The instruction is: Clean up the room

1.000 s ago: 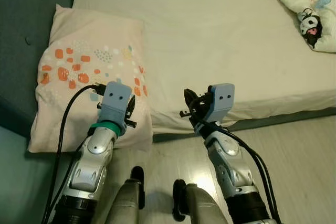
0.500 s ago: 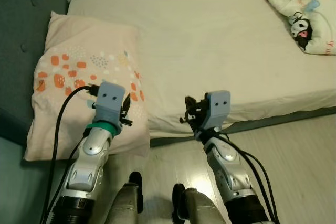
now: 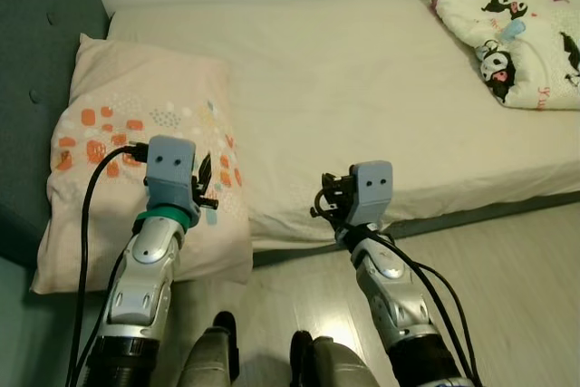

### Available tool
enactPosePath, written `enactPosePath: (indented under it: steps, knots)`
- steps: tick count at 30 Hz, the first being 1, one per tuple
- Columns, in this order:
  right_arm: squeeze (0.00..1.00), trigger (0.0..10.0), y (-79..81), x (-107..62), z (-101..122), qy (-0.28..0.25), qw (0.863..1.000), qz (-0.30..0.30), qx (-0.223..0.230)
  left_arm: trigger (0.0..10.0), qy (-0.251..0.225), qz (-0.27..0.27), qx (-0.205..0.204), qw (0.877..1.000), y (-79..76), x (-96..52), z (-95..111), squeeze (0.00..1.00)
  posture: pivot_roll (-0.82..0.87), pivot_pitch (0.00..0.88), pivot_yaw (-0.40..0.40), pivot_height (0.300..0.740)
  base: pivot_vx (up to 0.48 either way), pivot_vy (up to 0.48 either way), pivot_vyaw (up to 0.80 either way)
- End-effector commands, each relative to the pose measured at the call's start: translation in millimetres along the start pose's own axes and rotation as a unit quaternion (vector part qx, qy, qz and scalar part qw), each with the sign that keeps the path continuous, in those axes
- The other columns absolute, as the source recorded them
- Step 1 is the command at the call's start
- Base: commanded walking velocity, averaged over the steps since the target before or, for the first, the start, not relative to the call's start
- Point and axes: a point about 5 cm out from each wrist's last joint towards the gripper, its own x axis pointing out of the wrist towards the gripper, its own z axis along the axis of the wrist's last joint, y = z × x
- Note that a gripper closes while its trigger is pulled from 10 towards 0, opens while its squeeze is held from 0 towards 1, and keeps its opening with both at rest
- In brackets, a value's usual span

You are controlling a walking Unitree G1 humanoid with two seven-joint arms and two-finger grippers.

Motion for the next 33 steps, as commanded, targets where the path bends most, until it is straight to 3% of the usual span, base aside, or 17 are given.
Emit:
enactPosePath:
  steps: [1, 3, 12, 18, 33]
  knots:
    - [0.0, 10.0, -4.4, -3.9, -8, 0.012, 1.0, -0.014, -0.003, 10.0, 0.008, -0.004, -0.003, 1.0, -4.8, -0.3, -6, 0.0, -0.03, 0.074, -0.036, 0.74, 0.0, 0.0, 0.0]
    - [0.0, 10.0, -6.0, -9.1, -15, 0.028, 0.999, -0.035, -0.017, 10.0, 0.026, -0.019, 0.011, 0.999, -10.9, -7.0, -21, 0.0, -0.04, 0.076, -0.035, 0.74, 0.0, 0.0, 0.0]
    - [0.0, 10.0, -16.2, -10.9, -20, 0.047, 0.997, -0.058, -0.01, 10.0, 0.05, -0.024, 0.009, 0.998, -13.4, -16.8, -33, 0.0, -0.03, 0.079, -0.034, 0.74, 0.0, 0.0, 0.0]
    - [0.0, 10.0, -20.9, -6.0, -14, 0.024, 0.997, -0.06, -0.038, 10.0, 0.049, -0.019, -0.001, 0.999, -15.0, -13.1, -31, 0.0, -0.03, 0.086, -0.039, 0.74, 0.0, 0.0, 0.0]
    - [0.0, 10.0, -22.3, -4.8, -7, 0.001, 0.998, -0.059, -0.027, 10.0, 0.036, -0.01, 0.003, 0.999, -12.4, -3.5, -23, 0.0, -0.04, 0.097, -0.035, 0.74, 0.0, 0.0, 0.0]
